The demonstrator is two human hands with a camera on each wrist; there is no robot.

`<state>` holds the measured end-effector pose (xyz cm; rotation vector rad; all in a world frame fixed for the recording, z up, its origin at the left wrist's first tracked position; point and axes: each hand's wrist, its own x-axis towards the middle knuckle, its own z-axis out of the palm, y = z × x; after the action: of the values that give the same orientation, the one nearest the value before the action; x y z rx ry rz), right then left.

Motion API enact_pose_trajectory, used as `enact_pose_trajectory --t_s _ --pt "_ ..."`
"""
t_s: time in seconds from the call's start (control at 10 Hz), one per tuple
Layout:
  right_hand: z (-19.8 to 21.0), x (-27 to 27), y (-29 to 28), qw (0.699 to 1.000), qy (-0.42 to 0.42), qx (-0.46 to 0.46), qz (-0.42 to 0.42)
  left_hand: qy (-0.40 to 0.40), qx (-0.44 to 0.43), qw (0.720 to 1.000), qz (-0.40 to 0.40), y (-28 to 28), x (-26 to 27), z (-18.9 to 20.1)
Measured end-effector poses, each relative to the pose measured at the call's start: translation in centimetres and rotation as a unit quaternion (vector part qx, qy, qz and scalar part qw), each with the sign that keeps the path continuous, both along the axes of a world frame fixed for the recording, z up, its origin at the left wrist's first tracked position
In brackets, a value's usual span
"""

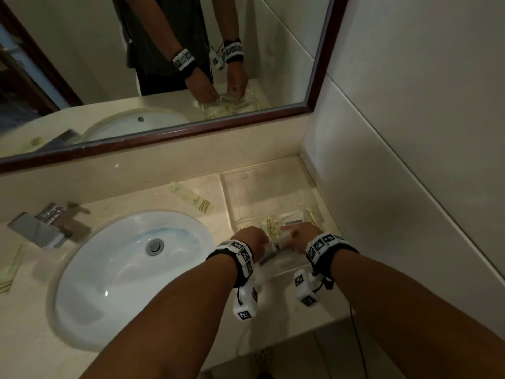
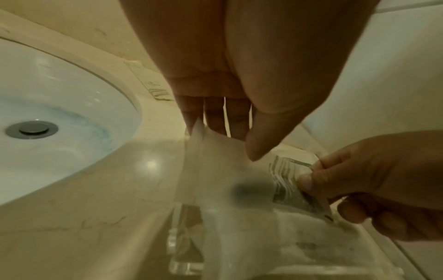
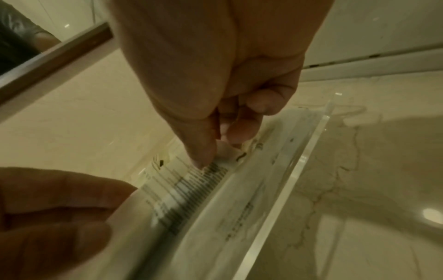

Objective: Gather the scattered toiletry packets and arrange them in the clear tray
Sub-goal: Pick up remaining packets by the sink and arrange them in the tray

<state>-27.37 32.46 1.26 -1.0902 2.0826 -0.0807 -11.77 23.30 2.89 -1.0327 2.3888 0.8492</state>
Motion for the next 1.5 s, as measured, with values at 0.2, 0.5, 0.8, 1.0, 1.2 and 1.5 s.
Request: enact_pose_trajectory --t_s 0.2,0.5,0.8,1.0,1.2,1.5 --pt "-5.5 -1.6 -0.5 1.0 -0.009 0.013 -0.011 0.01 -0.018 0.999 0.042 -0.9 1.3 -0.4" --pt "-3.8 -0.2 -0.8 0.998 0.019 0.003 -0.054 -0.141 0.022 0.989 -0.041 0.4 2.0 -0.3" --pt "-1.2 0.0 -0.1 0.999 0.031 0.008 -0.04 -0.163 0.056 0.978 -0.114 -0.8 0.8 -2.0" --pt "1.3 -0.9 -0.9 0.996 0.083 -0.015 -0.006 -0.089 0.006 0.994 -0.063 -1.7 0.8 -0.4" --pt "0.4 1.4 -2.4 0.989 0.085 0.01 0.12 -0.073 -0.015 0.997 -0.027 -1.5 0.6 -0.1" --pt "-0.8 2.1 -3.0 0.984 0.143 -0.001 0.109 -0.062 -0.003 0.998 -0.031 -1.7 1.2 0.2"
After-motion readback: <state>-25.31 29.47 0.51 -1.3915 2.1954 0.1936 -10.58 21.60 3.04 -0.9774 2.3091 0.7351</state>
